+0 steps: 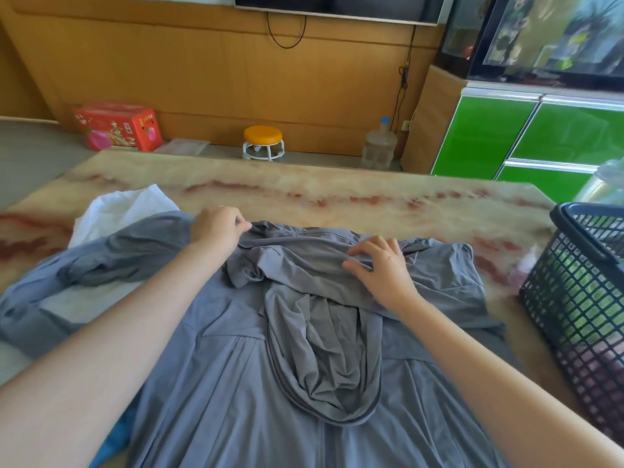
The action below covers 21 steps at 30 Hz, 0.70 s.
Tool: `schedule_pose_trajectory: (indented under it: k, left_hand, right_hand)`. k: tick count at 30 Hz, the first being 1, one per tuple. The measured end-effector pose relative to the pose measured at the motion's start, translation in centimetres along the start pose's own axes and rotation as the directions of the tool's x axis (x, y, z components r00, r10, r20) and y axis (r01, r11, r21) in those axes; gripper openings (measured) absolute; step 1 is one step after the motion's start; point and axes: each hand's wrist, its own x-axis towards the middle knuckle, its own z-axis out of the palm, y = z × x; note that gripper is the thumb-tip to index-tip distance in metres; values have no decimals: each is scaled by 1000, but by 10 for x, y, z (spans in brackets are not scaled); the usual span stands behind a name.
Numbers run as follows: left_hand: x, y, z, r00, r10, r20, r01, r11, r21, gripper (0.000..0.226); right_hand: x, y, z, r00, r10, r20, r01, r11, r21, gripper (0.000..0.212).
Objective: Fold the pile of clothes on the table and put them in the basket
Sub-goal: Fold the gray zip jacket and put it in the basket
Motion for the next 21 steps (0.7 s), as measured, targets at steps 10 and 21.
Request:
schedule_pose_trajectory:
  k: [10, 21]
  left_hand:
    - [-78, -21, 27, 945, 318, 80, -294, 930, -220, 52]
    - [-57, -42, -7, 879, 468, -94, -453, 880, 140, 55]
  right_hand:
    - [-38, -14, 0, 973, -175, 151, 211, 938, -274, 25]
    - [-40, -24, -30, 963, -93, 254, 92, 996, 15, 20]
